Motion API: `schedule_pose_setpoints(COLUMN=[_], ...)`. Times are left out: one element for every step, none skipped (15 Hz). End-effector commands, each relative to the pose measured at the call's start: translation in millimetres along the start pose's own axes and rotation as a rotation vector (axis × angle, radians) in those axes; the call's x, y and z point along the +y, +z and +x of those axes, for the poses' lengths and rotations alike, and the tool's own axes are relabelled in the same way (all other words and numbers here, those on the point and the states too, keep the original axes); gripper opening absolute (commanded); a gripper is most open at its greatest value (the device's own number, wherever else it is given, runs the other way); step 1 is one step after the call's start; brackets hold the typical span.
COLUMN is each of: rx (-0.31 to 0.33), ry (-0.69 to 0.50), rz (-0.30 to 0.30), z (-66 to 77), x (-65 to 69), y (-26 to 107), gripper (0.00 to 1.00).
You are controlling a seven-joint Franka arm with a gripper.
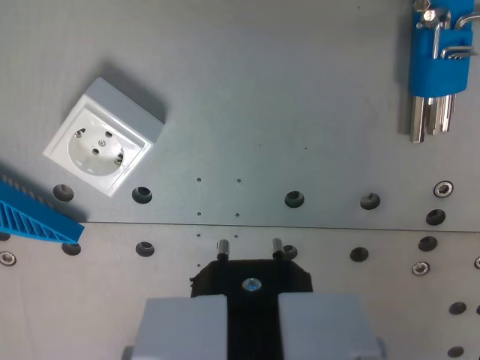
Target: Move above the white socket
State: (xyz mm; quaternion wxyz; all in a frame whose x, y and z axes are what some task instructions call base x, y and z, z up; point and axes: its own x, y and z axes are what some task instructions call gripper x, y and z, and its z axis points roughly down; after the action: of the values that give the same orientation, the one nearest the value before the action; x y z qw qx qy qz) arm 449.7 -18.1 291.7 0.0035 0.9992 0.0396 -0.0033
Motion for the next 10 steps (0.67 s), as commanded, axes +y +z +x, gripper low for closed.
schedule_pose_setpoints(rx=[0.025,0.032,0.040,0.048,0.055,0.064,0.072,0.080,0.084,0.085], ry=[-0.081,-0.091,-0.104,-0.120,-0.136,-0.150,-0.167,-0.187,-0.204,-0.224], rz=[-0.001,-0.001,-0.001,-0.002,-0.003,-0.004,-0.005,-0.005,-0.005,-0.005], z=[-2.6,-3.1,-3.8,-4.5,-5.2,-6.1,-6.9,-7.8,-8.8,-9.7], x=[-3.1,-3.9,-4.9,-6.0,-7.2,-8.5,-10.1,-11.8,-13.7,-15.7], y=[7.2,9.0,10.9,13.1,15.5,18.2,21.2,24.4,27.8,31.2], gripper=[0.00,0.00,0.00,0.00,0.00,0.00,0.00,0.00,0.00,0.00])
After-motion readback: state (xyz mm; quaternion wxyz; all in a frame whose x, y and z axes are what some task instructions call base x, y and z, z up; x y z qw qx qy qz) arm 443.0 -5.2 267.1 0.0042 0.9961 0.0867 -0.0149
